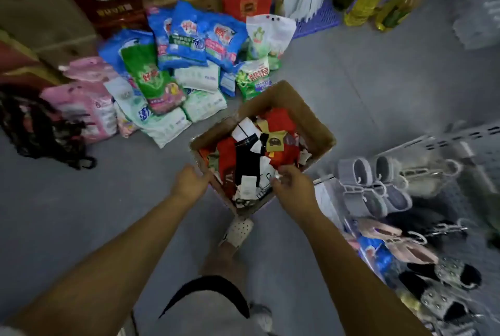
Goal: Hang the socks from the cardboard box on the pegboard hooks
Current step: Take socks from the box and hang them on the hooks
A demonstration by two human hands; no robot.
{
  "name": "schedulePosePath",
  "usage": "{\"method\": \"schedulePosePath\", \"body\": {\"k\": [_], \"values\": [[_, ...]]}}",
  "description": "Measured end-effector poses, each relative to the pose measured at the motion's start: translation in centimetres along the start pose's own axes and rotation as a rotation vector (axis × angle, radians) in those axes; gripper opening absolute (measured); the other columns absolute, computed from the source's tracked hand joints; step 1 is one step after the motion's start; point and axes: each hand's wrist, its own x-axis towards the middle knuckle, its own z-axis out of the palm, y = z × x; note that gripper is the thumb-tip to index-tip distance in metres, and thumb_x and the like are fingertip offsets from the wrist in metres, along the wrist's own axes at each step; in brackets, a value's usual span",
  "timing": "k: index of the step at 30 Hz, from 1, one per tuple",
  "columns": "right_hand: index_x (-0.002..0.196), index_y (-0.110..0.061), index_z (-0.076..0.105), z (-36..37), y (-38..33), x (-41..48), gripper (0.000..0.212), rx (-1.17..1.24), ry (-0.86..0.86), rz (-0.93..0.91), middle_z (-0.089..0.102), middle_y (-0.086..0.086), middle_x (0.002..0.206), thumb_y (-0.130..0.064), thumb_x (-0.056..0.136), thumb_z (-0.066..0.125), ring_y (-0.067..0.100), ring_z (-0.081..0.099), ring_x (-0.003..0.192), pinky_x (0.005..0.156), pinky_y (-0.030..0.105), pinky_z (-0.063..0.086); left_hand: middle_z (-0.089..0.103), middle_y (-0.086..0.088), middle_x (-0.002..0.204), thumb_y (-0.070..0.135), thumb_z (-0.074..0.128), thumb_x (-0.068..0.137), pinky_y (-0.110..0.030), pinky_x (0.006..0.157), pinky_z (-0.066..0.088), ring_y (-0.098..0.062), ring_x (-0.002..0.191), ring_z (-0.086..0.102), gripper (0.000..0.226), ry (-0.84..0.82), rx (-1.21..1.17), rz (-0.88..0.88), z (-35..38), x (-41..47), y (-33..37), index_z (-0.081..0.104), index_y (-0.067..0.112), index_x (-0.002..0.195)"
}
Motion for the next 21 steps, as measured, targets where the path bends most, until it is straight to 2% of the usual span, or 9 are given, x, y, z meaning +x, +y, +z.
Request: {"method": "schedulePosePath", "body": {"k": [5, 7, 9, 10, 12, 14, 16, 18, 21], "values": [[0.133, -0.009, 0.058, 3.7, -0.5, 7.8, 0.049, 0.061, -0.106, 0.206, 0.066, 0.01, 0.126, -0.039, 0.095, 0.066, 0.027, 0.062, 0.114, 0.091, 0.034, 0.05, 0.072, -0.019, 0.084, 0.034, 0.066, 0.098, -0.048, 0.074, 0.06, -0.039, 0.081, 0.072, 0.032, 0.052, -0.133, -0.013, 1.1, 3.0, -0.3, 0.065, 0.005, 0.084], [0.136, -0.007, 0.055, 5.4, 0.2, 10.5, 0.055, 0.093, -0.131, 0.28, 0.064, 0.009, 0.129, -0.04, 0.094, 0.067, 0.027, 0.061, 0.117, 0.097, 0.037, 0.05, 0.072, -0.016, 0.077, 0.029, 0.067, 0.097, -0.049, 0.07, 0.06, -0.037, 0.075, 0.072, 0.03, 0.094, -0.145, -0.011, 1.4, 3.6, -1.0, 0.063, 0.009, 0.075], [0.134, -0.006, 0.054, 6.9, 1.2, 12.7, 0.055, 0.132, -0.132, 0.364, 0.064, 0.009, 0.123, -0.039, 0.093, 0.069, 0.028, 0.06, 0.116, 0.098, 0.041, 0.05, 0.071, -0.015, 0.075, 0.026, 0.068, 0.096, -0.048, 0.068, 0.06, -0.036, 0.073, 0.071, 0.029, 0.117, -0.16, -0.016, 1.6, 4.1, -1.3, 0.061, 0.01, 0.074], [0.128, -0.006, 0.057, 7.7, 1.7, 13.7, 0.05, 0.158, -0.13, 0.413, 0.065, 0.007, 0.112, -0.038, 0.092, 0.07, 0.028, 0.061, 0.111, 0.093, 0.04, 0.051, 0.071, -0.015, 0.076, 0.025, 0.068, 0.096, -0.049, 0.069, 0.06, -0.036, 0.074, 0.071, 0.027, 0.114, -0.188, -0.027, 1.7, 4.1, -1.5, 0.061, 0.009, 0.075], [0.099, -0.01, 0.058, 9.4, 2.5, 15.0, 0.033, 0.187, -0.121, 0.495, 0.058, 0.001, 0.082, -0.038, 0.09, 0.072, 0.026, 0.063, 0.09, 0.077, 0.037, 0.05, 0.072, -0.016, 0.079, 0.023, 0.068, 0.096, -0.051, 0.07, 0.061, -0.035, 0.075, 0.071, 0.023, 0.113, -0.249, -0.035, 1.9, 4.1, -1.7, 0.062, 0.008, 0.08], [0.071, -0.014, 0.05, 11.0, 2.9, 15.4, 0.038, 0.199, -0.086, 0.544, 0.05, -0.001, 0.063, -0.037, 0.089, 0.075, 0.018, 0.058, 0.065, 0.061, 0.033, 0.045, 0.071, -0.019, 0.081, 0.022, 0.068, 0.096, -0.053, 0.072, 0.06, -0.038, 0.077, 0.07, 0.023, 0.121, -0.281, -0.032, 2.1, 4.2, -2.2, 0.063, 0.004, 0.083], [0.059, -0.017, 0.043, 12.2, 3.3, 15.8, 0.047, 0.195, -0.074, 0.553, 0.045, -0.002, 0.055, -0.031, 0.088, 0.077, 0.016, 0.049, 0.054, 0.054, 0.026, 0.038, 0.067, -0.025, 0.079, 0.021, 0.068, 0.096, -0.055, 0.071, 0.059, -0.041, 0.075, 0.067, 0.026, 0.115, -0.289, -0.028, 2.2, 4.2, -2.5, 0.061, -0.001, 0.084], [0.065, -0.007, 0.049, 12.7, 3.3, 16.0, 0.043, 0.163, -0.109, 0.571, 0.047, 0.005, 0.059, -0.029, 0.089, 0.075, 0.023, 0.051, 0.06, 0.055, 0.026, 0.039, 0.065, -0.026, 0.078, 0.02, 0.068, 0.096, -0.053, 0.069, 0.056, -0.034, 0.067, 0.061, 0.026, 0.107, -0.28, -0.019, 2.2, 4.4, -2.8, 0.06, -0.001, 0.083], [0.1, 0.0, 0.062, 12.2, 2.4, 16.4, 0.031, 0.152, -0.105, 0.51, 0.064, 0.015, 0.088, -0.029, 0.093, 0.071, 0.026, 0.059, 0.083, 0.07, 0.037, 0.049, 0.063, -0.021, 0.074, 0.021, 0.069, 0.095, -0.042, 0.061, 0.052, -0.021, 0.062, 0.055, 0.025, 0.111, -0.242, -0.008, 2.1, 4.6, -2.9, 0.059, 0.003, 0.081]]}}
